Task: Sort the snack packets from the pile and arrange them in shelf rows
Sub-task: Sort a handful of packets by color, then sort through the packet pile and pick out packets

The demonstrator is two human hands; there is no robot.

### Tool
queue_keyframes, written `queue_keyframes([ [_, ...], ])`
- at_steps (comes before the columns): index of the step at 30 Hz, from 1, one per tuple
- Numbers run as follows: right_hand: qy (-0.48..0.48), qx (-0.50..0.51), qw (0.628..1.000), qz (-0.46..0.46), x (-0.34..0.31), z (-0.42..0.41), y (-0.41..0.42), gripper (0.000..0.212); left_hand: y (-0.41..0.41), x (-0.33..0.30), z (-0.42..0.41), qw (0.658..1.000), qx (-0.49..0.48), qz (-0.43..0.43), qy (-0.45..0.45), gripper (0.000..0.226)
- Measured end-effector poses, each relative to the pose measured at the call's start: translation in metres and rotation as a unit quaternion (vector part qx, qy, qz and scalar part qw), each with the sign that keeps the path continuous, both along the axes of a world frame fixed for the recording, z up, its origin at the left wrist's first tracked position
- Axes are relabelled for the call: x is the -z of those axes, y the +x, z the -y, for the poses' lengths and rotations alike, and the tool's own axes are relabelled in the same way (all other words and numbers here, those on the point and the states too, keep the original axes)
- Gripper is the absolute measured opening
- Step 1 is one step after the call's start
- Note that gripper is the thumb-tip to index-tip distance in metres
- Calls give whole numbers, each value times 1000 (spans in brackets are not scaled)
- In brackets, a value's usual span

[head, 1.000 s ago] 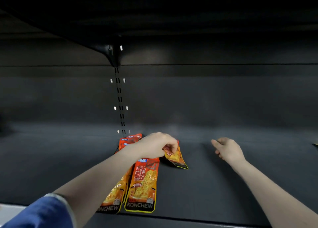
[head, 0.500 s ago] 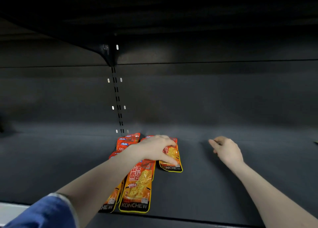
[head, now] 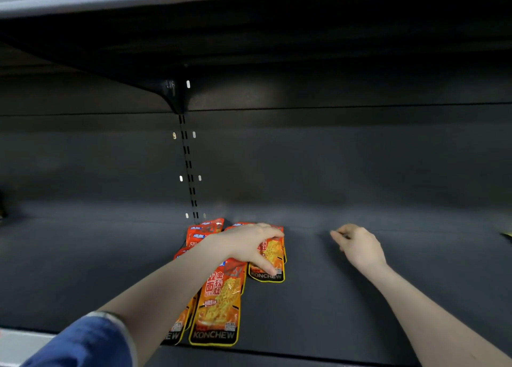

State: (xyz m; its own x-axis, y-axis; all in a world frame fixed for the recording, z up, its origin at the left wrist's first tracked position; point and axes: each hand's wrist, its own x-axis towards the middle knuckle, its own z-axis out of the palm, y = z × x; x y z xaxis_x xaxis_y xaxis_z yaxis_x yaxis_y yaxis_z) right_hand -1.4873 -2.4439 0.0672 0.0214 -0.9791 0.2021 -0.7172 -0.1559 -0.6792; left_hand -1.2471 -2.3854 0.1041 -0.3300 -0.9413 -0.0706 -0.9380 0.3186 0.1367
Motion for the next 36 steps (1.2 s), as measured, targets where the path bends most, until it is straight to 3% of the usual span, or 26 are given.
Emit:
queue_keyframes([
  [7,-1,-29,999,29,-7,-1,-11,13,-7,-4,-1,1000,-23,6,-11,88],
  [15,-25,12,995,-92,-16,-29,-63,21,-45,-5,-21,983,-102,-40,-146,53],
  [20,-36,53,989,-135,-15,-57,-96,21,-73,-1,-33,974,-128,-52,-180,45],
  [26,-61,102,972,-201,-16,-91,-132,22,-106,4,-49,967,-131,-103,-192,44],
  [36,-108,138,952,-253,-27,-120,-216,23,-179,-6,-70,966,-160,-111,-171,42],
])
